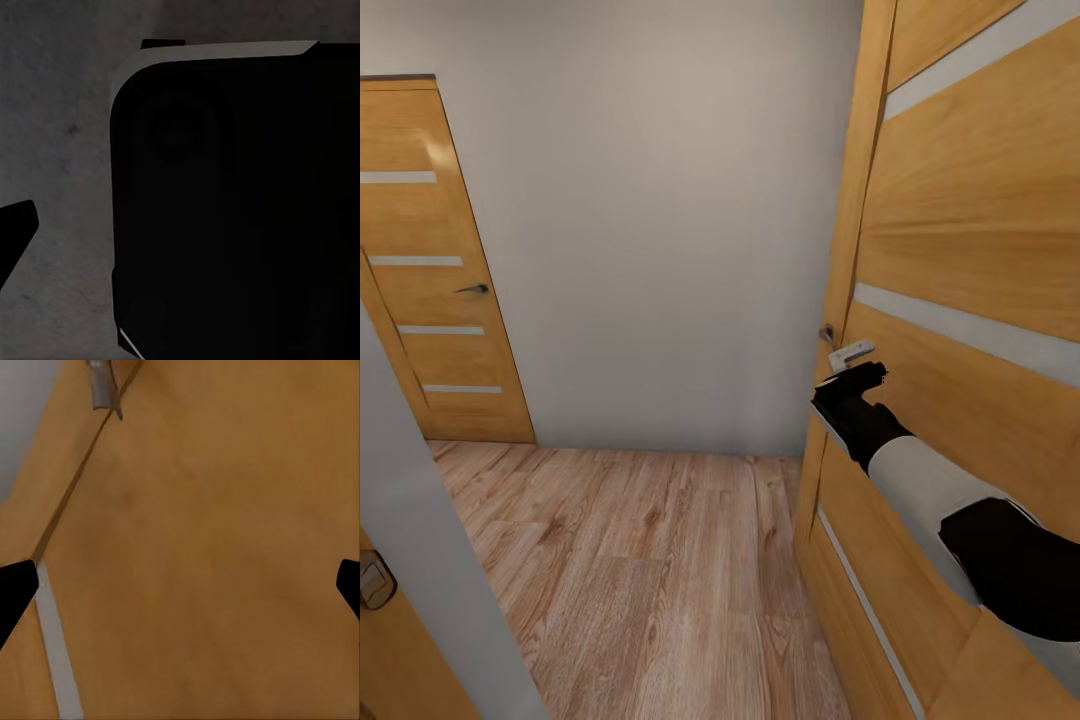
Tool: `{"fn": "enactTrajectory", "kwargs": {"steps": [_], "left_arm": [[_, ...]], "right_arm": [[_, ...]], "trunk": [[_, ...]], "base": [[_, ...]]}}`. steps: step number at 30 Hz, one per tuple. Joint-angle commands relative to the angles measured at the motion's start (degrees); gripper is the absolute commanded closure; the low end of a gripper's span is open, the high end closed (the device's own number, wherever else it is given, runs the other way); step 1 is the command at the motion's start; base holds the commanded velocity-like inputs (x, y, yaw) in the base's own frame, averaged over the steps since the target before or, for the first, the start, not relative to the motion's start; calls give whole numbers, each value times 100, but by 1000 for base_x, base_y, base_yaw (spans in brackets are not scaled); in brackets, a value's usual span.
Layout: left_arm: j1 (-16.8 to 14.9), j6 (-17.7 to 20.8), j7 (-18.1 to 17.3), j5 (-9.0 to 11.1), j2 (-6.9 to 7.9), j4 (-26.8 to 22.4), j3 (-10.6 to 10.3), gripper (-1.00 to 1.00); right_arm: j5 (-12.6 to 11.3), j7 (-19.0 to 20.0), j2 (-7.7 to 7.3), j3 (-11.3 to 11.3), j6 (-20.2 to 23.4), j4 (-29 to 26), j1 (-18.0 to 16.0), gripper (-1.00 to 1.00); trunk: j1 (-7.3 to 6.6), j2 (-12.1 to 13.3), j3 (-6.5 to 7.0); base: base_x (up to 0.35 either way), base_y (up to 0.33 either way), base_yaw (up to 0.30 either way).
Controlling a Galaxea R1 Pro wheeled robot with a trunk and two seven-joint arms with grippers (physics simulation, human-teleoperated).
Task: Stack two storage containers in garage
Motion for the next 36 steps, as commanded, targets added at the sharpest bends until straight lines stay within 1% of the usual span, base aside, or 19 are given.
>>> {"fn": "enactTrajectory", "kwargs": {"steps": [1,2,3,5,6,8,11,13,14,16,20,36], "left_arm": [[-1,-16,-5,-3,0,1,14,-100],[-1,-16,-5,-3,0,1,14,-100],[-1,-16,-5,-3,-1,1,14,-100],[-1,-16,-4,-3,-1,1,14,-100],[-1,-16,-3,-3,-1,1,14,-100],[-1,-16,0,-3,-1,1,14,-100],[-1,-12,3,-3,-1,-3,14,-100],[-1,-9,4,-3,-1,-5,14,-100],[-1,-8,4,-3,-1,-7,14,-100],[-1,-8,4,-1,-3,-6,14,-100],[-1,-7,5,4,-10,-6,14,-100],[-1,-7,13,6,-19,-7,14,-100]], "right_arm": [[-12,-16,48,33,40,-7,-6,-100],[-11,-13,88,33,40,-9,-6,-100],[-11,-4,194,31,40,-12,-6,-100],[-13,27,329,27,36,-16,-8,-100],[-15,40,357,27,35,-18,-7,-100],[-17,130,486,21,33,-20,-6,-100],[-18,305,602,18,21,-23,-6,-100],[-18,485,658,13,3,-24,-6,-100],[-19,661,687,10,-9,-24,-6,-100],[-17,797,698,8,-18,-24,-6,-100],[-9,912,703,5,-29,-25,-6,-100],[-1,971,670,-11,-37,-33,-6,-100]], "trunk": [[0,-3,-6],[0,-3,-6],[0,-3,-6],[0,-3,-6],[0,-3,-6],[0,-3,-6],[0,-3,-6],[0,-3,-6],[0,-3,-6],[0,-3,-6],[0,-3,-6],[0,-3,-6]], "base": [[0,0,0],[0,0,0],[0,0,0],[0,0,0],[0,0,0],[0,0,0],[0,0,0],[0,0,0],[0,0,0],[0,0,0],[0,0,0],[0,0,0]]}}
